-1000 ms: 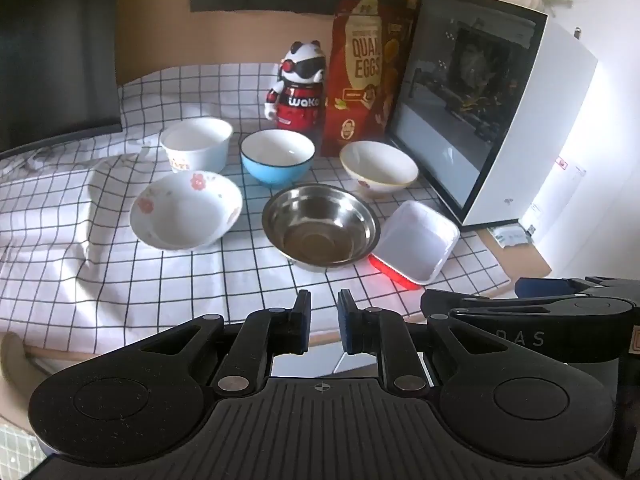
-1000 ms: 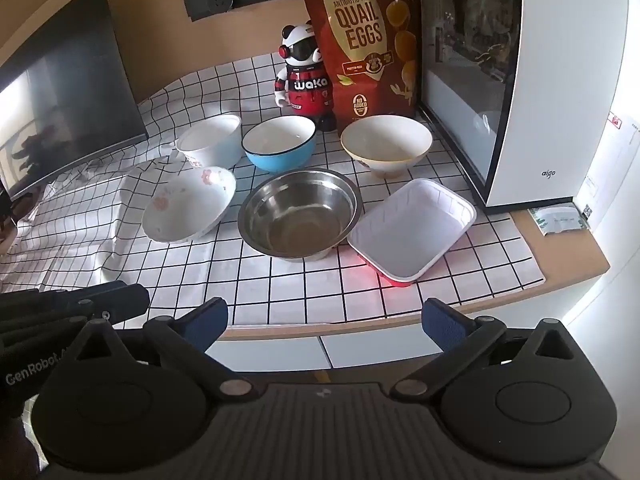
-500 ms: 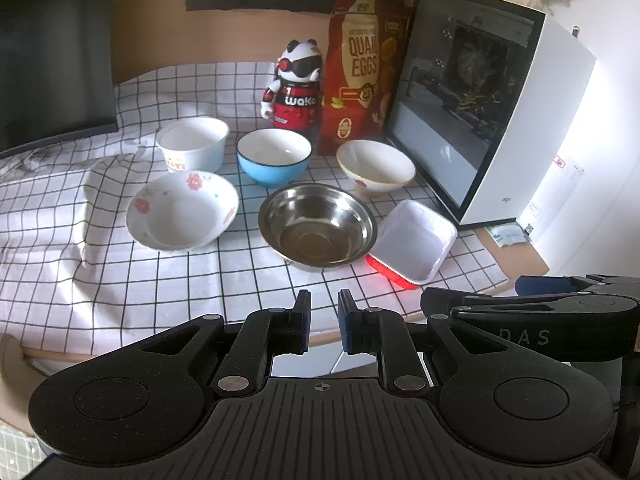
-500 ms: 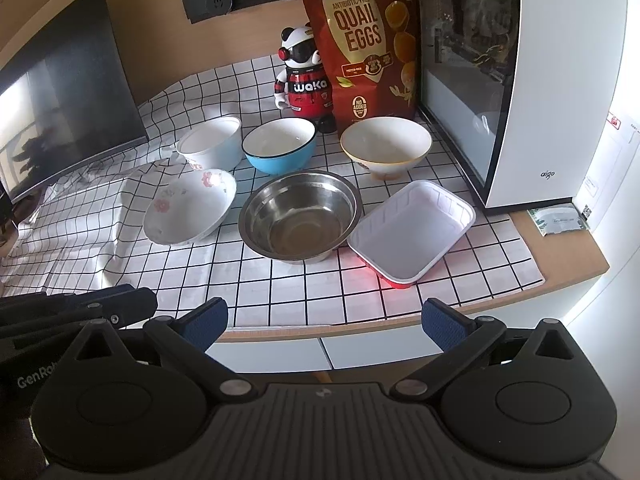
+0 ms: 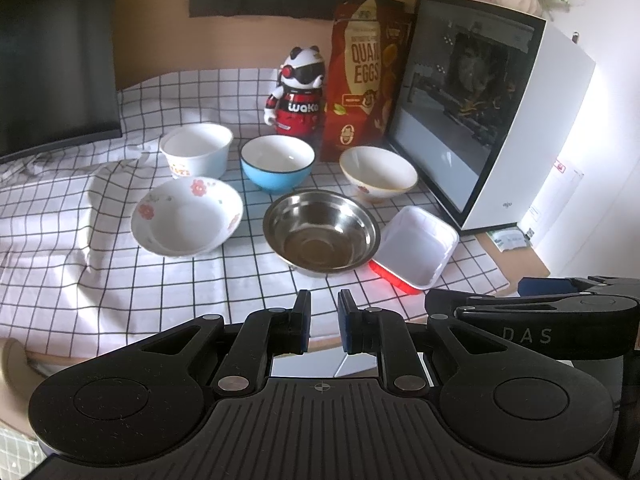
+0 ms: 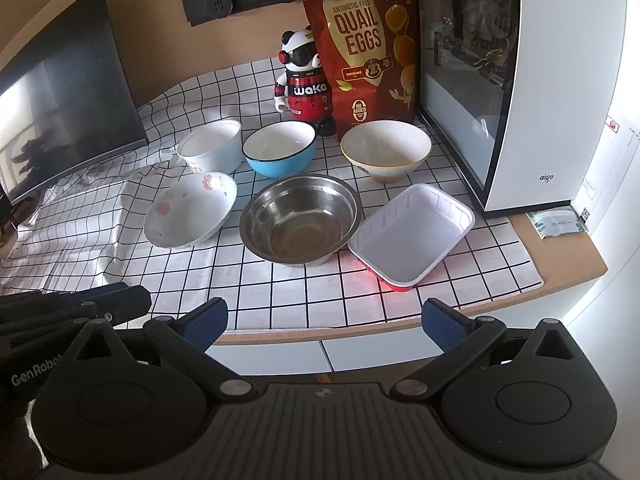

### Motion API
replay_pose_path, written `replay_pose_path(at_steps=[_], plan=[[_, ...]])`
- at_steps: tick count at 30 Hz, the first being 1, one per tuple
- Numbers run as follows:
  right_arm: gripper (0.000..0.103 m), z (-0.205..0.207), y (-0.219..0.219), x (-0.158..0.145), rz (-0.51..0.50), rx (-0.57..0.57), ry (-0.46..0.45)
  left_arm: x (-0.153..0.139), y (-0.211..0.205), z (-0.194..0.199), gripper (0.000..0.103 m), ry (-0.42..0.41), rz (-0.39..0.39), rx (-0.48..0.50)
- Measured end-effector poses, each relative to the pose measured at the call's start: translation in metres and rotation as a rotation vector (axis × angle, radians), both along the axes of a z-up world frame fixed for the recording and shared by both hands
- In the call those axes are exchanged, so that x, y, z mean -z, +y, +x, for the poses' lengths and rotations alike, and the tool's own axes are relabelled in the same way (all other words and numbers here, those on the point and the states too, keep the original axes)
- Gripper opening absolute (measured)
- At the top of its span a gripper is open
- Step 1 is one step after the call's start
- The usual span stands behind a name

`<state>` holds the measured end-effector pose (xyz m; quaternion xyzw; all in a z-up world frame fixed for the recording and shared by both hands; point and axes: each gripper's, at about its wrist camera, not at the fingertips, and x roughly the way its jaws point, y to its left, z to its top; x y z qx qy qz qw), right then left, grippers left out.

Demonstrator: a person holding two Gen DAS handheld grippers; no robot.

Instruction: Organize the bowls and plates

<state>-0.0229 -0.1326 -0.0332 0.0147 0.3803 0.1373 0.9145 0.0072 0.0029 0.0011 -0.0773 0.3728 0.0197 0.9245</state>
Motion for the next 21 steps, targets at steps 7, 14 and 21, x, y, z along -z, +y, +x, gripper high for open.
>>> replay_pose_path(at_steps=[7, 14, 21], plan=[[0.103, -0.0003, 0.0022, -0.0007, -0.003, 0.001, 0.005, 0.0004, 0.0015, -0.0003, 0.019, 0.005, -0.002, 0.000], [0.103, 0.0003, 0.0029, -0.0002, -0.003, 0.002, 0.008, 0.0007, 0.0013, -0.0003, 0.019, 0.010, -0.003, 0.000], [0.103, -0.0018, 0.0033, 0.0021, -0.005, 0.006, 0.011, 0.0027, 0.0002, -0.0020, 0.019, 0.022, -0.008, 0.003]])
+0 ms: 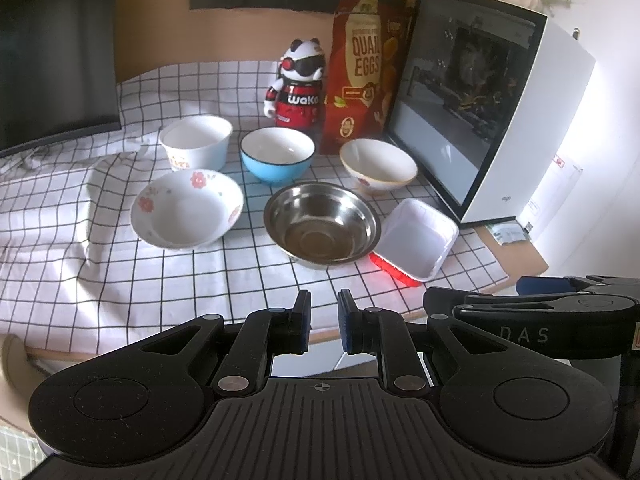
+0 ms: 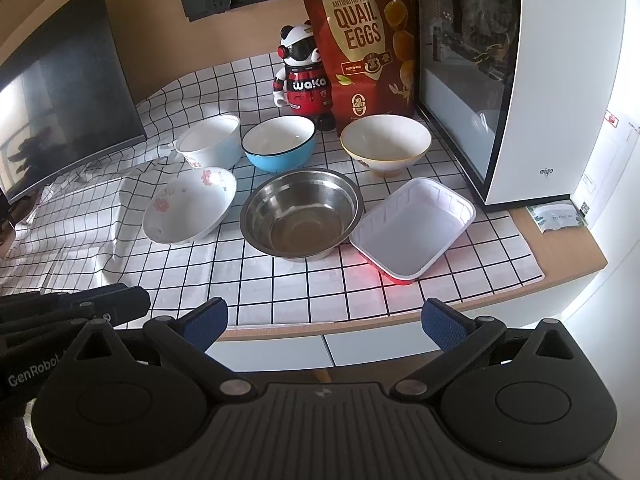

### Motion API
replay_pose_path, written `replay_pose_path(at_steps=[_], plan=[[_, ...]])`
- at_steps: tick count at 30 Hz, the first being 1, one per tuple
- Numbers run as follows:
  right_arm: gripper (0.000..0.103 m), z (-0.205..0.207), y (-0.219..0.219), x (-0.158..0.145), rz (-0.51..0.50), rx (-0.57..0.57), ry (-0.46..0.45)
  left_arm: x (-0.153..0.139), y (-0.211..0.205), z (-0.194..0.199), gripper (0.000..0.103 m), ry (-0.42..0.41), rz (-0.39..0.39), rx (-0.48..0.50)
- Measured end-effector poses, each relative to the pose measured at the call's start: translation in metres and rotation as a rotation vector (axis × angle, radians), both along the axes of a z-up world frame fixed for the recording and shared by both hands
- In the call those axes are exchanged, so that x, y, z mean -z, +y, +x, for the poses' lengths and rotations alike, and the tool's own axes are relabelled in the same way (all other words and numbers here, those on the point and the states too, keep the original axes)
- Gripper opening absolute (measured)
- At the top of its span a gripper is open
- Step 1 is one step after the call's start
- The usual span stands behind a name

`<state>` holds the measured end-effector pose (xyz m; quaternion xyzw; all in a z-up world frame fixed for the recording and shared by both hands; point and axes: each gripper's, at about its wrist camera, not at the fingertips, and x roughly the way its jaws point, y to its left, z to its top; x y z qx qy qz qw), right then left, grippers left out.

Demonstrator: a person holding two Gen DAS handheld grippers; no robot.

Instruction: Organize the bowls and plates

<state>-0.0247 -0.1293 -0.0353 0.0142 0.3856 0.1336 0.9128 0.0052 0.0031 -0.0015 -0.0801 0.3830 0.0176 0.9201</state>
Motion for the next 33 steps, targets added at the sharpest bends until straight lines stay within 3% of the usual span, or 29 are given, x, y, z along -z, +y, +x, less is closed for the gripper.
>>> replay_pose_path(at_steps=[28, 33], plan=[[0.103, 0.006, 0.004, 0.004, -0.011, 0.015, 0.023, 0.006, 0.003, 0.003, 0.019, 0.028, -0.019, -0.001], [0.103, 0.011, 0.006, 0.006, -0.013, 0.039, -0.020, 0.012, 0.016, 0.016, 0.019, 0.023, -0.095, -0.001]])
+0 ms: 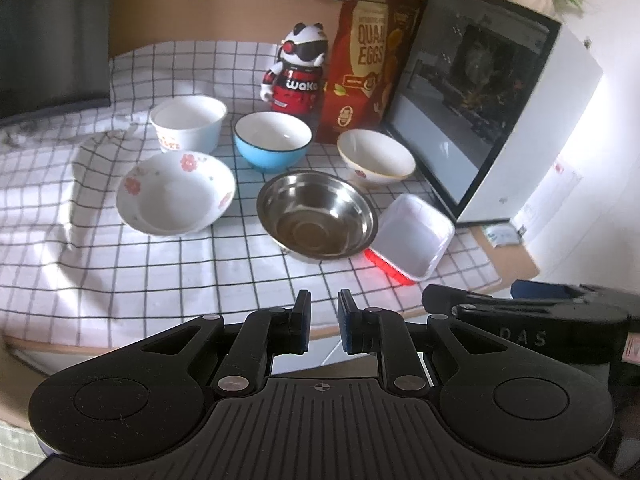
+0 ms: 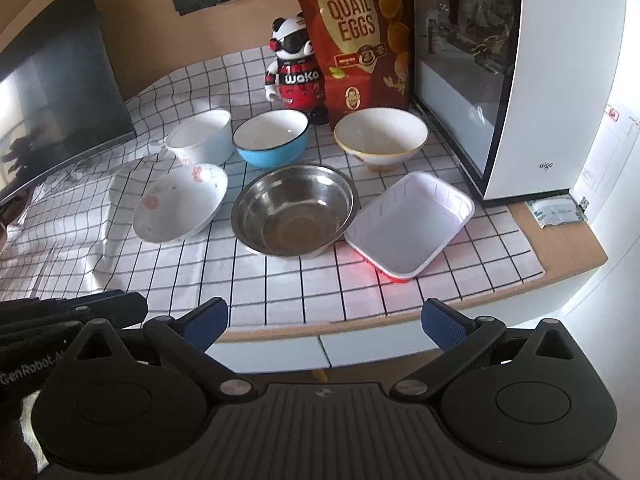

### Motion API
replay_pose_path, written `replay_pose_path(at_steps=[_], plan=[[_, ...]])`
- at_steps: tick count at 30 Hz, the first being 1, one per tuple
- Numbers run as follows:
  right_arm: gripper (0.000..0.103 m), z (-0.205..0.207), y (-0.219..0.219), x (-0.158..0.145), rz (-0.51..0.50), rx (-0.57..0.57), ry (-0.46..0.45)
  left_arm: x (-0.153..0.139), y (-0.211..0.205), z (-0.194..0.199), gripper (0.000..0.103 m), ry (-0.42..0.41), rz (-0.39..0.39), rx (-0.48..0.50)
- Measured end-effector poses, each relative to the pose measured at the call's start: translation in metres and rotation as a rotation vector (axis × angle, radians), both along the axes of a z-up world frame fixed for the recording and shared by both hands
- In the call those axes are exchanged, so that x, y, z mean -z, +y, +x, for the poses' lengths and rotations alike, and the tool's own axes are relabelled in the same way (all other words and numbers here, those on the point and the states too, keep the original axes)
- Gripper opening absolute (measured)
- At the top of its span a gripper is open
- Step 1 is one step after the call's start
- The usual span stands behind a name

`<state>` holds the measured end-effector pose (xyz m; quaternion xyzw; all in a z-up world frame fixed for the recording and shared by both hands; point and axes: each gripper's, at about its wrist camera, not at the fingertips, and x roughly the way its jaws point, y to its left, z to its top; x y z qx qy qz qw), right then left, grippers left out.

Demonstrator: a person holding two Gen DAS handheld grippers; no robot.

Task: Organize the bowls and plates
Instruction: 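Move the right tool to the steel bowl and grasp its rim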

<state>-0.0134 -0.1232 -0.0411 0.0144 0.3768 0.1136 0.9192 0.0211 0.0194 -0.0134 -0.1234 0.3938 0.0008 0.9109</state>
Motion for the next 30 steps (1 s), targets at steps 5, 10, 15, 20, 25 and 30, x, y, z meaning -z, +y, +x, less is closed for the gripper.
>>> replay_pose_path(at_steps=[5, 10, 15, 20, 25, 30], plan=[[0.103, 0.003, 0.007, 0.003, -0.038, 0.065, -0.197, 0.009, 0.033, 0.021, 0.019, -0.057, -0.120, -0.023], [0.103, 0.023, 0.017, 0.016, -0.101, 0.108, -0.264, 0.024, 0.067, 0.050, 0.019, -0.073, -0.307, 0.057], [0.103, 0.049, 0.035, 0.027, -0.172, 0.122, -0.208, 0.029, 0.077, 0.087, 0.019, -0.049, -0.218, 0.176], [0.103, 0.065, 0.050, 0.036, -0.389, 0.196, -0.192, 0.032, 0.066, 0.135, 0.019, 0.016, -0.201, 0.454], [0.103, 0.075, 0.020, 0.044, -0.504, 0.377, -0.107, 0.043, 0.039, 0.194, 0.019, 0.065, -0.245, 0.594], [0.103, 0.090, -0.025, 0.067, -0.451, 0.345, -0.044, 0.059, -0.011, 0.253, 0.019, 0.126, -0.191, 0.676]])
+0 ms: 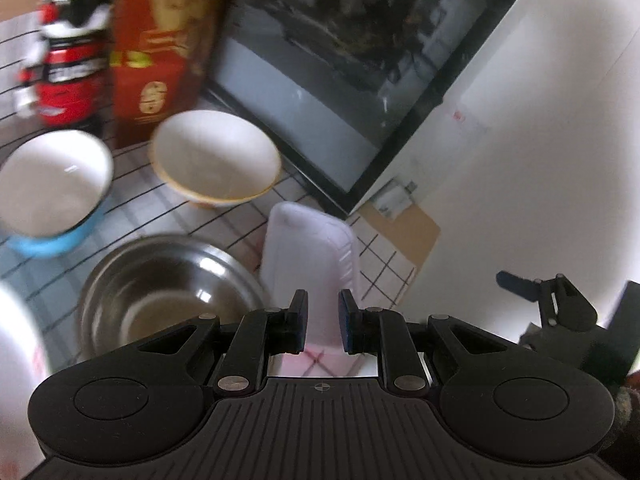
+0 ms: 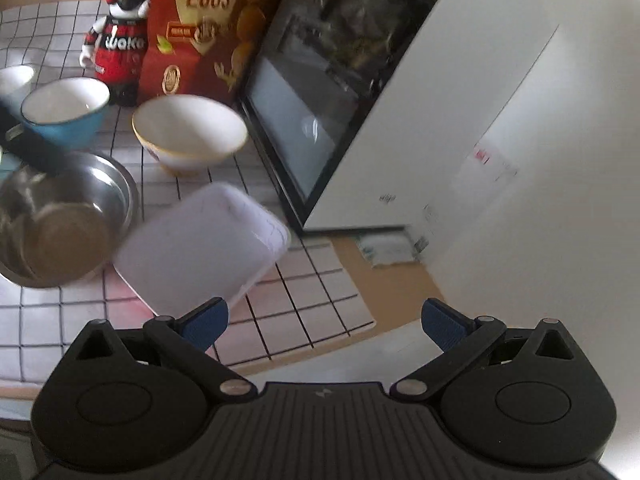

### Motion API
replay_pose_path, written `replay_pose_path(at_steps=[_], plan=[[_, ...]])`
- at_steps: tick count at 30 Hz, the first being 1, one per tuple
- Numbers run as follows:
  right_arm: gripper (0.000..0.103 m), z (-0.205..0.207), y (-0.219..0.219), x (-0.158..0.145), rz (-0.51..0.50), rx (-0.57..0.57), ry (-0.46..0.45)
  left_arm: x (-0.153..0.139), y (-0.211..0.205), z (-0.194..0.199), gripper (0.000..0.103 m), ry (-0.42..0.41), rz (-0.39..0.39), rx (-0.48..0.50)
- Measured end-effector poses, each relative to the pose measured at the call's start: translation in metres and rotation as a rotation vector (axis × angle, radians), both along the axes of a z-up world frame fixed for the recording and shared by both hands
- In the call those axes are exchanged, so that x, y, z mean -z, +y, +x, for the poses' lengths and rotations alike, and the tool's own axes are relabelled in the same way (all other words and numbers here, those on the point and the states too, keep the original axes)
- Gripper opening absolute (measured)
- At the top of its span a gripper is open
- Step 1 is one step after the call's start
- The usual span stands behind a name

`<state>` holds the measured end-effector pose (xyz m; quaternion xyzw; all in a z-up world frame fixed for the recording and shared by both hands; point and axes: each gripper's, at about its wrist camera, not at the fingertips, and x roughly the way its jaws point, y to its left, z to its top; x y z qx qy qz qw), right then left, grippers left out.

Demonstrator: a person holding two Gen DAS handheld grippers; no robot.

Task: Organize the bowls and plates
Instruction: 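Move the right tool to the steel bowl and grasp its rim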

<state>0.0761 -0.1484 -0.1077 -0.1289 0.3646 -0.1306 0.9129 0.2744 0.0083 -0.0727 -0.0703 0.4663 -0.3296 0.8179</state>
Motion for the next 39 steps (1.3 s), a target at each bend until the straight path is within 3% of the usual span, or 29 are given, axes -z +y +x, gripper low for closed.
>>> replay_pose_path(at_steps=[4, 6, 9, 11, 13, 18, 19, 20, 23, 27, 31, 33, 36, 39], plan=[[0.101, 0.030, -0.042, 0.016, 0.313, -0.071, 0.022, 0.020, -0.043, 0.040, 0.019, 0.030, 0.151, -0.032], [0.093, 0.052, -0.066, 0.029, 0.498, -0.073, 0.056, 0.031, -0.060, 0.058, 0.019, 0.048, 0.218, -0.035], [0.078, 0.078, -0.084, 0.047, 0.658, -0.069, 0.100, 0.048, -0.078, 0.076, 0.019, 0.074, 0.328, -0.032], [0.063, 0.092, -0.094, 0.060, 0.751, -0.073, 0.148, 0.058, -0.081, 0.087, 0.019, 0.107, 0.358, -0.049], [0.059, 0.102, -0.101, 0.072, 0.856, -0.083, 0.198, 0.066, -0.088, 0.097, 0.019, 0.127, 0.380, -0.068], [0.058, 0.123, -0.116, 0.084, 1.032, -0.129, 0.260, 0.079, -0.096, 0.109, 0.019, 0.200, 0.392, -0.078], [0.058, 0.128, -0.119, 0.081, 1.047, -0.146, 0.256, 0.080, -0.097, 0.110, 0.025, 0.220, 0.381, -0.076], [0.058, 0.134, -0.122, 0.077, 1.048, -0.166, 0.243, 0.080, -0.097, 0.110, 0.030, 0.229, 0.373, -0.082], [0.058, 0.152, -0.132, 0.062, 0.970, -0.215, 0.194, 0.078, -0.095, 0.108, 0.030, 0.279, 0.308, -0.120], [0.058, 0.175, -0.137, 0.055, 0.860, -0.221, 0.206, 0.078, -0.090, 0.100, 0.029, 0.365, 0.195, -0.134], [0.061, 0.173, -0.122, 0.047, 0.683, -0.215, 0.202, 0.059, -0.075, 0.088, 0.029, 0.358, 0.094, -0.139], [0.065, 0.165, -0.112, 0.040, 0.594, -0.228, 0.179, 0.041, -0.059, 0.082, 0.029, 0.323, 0.044, -0.161], [0.068, 0.154, -0.090, 0.028, 0.497, -0.279, 0.129, 0.003, -0.018, 0.067, 0.029, 0.170, -0.020, -0.222], [0.070, 0.147, -0.062, 0.012, 0.465, -0.321, 0.101, -0.024, 0.033, 0.046, 0.029, 0.008, 0.028, -0.379]])
